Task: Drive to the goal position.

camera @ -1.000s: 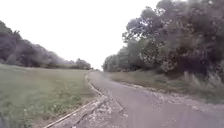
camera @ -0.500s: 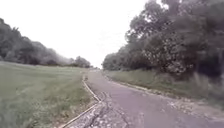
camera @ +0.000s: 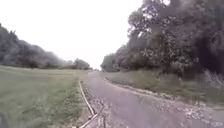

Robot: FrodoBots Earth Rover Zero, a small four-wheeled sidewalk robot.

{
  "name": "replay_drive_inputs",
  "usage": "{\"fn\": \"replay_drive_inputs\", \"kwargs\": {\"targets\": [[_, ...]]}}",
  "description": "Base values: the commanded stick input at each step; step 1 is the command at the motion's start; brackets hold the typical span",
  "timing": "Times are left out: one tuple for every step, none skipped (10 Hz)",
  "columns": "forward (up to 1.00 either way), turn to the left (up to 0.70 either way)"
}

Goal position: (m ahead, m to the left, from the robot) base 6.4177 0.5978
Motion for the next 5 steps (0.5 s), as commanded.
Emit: {"fn": "replay_drive_inputs", "kwargs": {"targets": [[1.0, 0.0], [1.0, 0.1], [1.0, 0.27], [1.0, 0.27], [1.0, 0.27]]}}
